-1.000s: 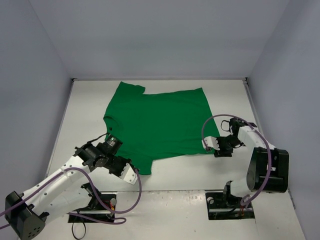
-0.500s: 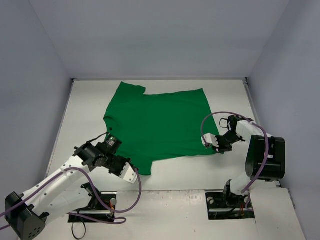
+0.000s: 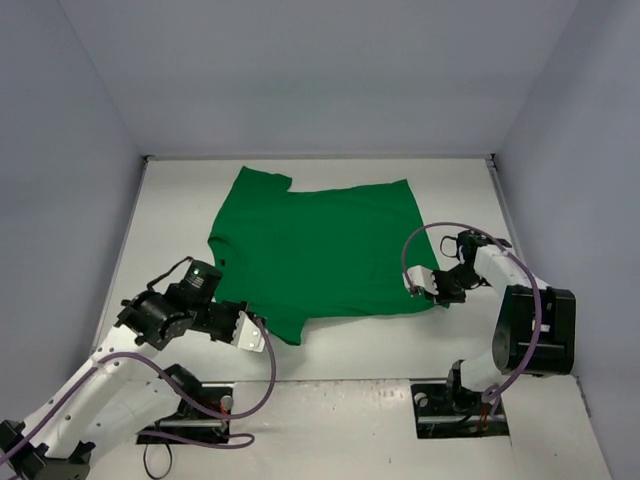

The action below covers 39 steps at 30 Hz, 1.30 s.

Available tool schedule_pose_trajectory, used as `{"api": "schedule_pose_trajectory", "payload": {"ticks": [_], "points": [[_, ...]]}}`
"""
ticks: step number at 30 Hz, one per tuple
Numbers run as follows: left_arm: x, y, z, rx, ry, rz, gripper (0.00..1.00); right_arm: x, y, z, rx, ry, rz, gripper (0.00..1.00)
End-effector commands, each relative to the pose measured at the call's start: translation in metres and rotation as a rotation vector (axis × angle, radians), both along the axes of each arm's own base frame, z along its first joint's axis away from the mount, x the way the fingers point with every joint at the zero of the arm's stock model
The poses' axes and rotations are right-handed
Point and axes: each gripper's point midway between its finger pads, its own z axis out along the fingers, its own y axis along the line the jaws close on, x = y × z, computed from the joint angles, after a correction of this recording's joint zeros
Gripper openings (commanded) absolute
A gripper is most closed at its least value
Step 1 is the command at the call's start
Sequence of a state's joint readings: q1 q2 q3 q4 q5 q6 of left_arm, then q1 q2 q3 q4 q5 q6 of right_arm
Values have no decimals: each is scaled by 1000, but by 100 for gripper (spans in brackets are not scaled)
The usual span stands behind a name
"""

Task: Fold and stack the t-shirts
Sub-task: Grap the side of the flattened tshirt closest away from the robot with both arms, then fold the flattened tshirt in 1/3 of the way

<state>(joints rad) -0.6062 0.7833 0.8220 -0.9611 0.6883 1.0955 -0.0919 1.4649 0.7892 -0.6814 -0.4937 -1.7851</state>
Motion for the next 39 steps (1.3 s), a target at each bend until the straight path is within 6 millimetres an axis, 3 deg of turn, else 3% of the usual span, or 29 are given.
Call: {"api": "schedule_pose_trajectory", "payload": {"ticks": [1,3,5,7,9,13,17,21,24,31,34,36,37,39], "points": [[37,-12,45,-119,21,120,0,11,15,13,80,55,-77,0],[49,-14,42,-118,60,128,0,20,19,17,105,64,-108,0],[96,-9,62,-147,62,227,0,35,24,24,138,67,-129,0],[131,-7,73,-175,95,295,0,49,26,27,162,79,-169,0],[169,-6,68,-186,178,355,0,61,28,26,199,129,-226,0],[211,-2,72,-219,201,387,0,91,23,35,247,130,-302,0],[264,12,55,-223,251,454,0,112,12,25,246,154,-343,0],[300,19,20,-194,327,504,0,126,3,6,258,218,-417,0],[323,21,14,-197,326,532,0,138,-1,2,275,234,-464,0],[357,24,-9,-182,334,584,0,154,-3,-3,291,249,-505,0],[379,26,-10,-196,306,643,0,155,-1,-5,295,259,-512,1],[389,27,-15,-201,318,678,0,157,0,-6,301,271,-531,10],[394,29,-16,-198,313,703,11,160,1,-5,309,272,-542,24],[405,33,-13,-228,326,768,18,164,2,2,323,273,-570,34]]}}
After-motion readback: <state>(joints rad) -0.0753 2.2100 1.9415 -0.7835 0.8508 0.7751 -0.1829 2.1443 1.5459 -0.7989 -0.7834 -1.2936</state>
